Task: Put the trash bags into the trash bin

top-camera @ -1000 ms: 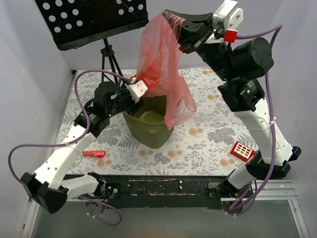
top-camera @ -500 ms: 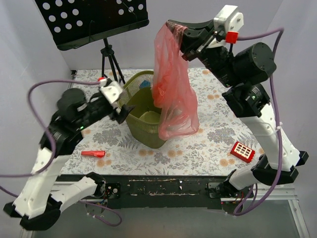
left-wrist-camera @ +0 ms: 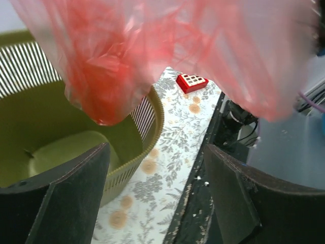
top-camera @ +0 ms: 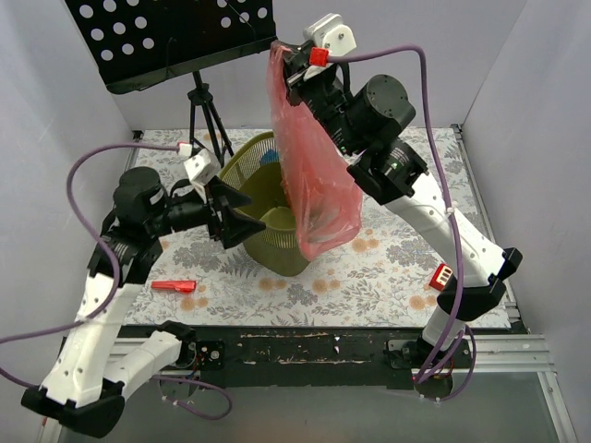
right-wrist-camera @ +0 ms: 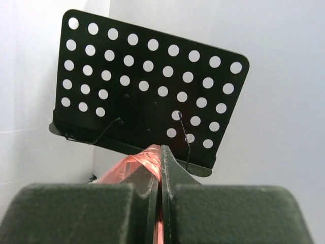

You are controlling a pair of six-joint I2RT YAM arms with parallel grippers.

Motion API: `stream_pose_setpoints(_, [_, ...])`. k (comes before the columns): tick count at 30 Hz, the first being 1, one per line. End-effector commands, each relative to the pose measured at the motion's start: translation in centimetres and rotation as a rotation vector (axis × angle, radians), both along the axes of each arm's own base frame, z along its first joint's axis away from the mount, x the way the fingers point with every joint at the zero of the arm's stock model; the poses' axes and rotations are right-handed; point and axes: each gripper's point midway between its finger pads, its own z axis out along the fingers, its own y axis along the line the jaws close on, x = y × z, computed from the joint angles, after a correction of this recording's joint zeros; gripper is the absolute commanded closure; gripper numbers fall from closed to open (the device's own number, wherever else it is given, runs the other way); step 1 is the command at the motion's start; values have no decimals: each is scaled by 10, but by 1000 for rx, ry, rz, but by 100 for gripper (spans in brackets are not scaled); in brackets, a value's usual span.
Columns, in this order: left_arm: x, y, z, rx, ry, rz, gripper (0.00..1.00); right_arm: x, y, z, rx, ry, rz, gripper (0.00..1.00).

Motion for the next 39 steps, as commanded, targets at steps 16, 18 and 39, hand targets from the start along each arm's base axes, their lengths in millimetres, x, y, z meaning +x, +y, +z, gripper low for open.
stream_pose_setpoints(16, [-56,2,-11,20,55,-208,25,-4,-22,38,147,-100,-157,99])
stream_pose_setpoints(18, [-50,6,-12,13,53,-135,25,-5,-19,34,145,-94,-149,99])
stream_pose_setpoints(39, [0,-8,-10,-106,107,-106,74,-11,-11,18,62,-119,-142,99])
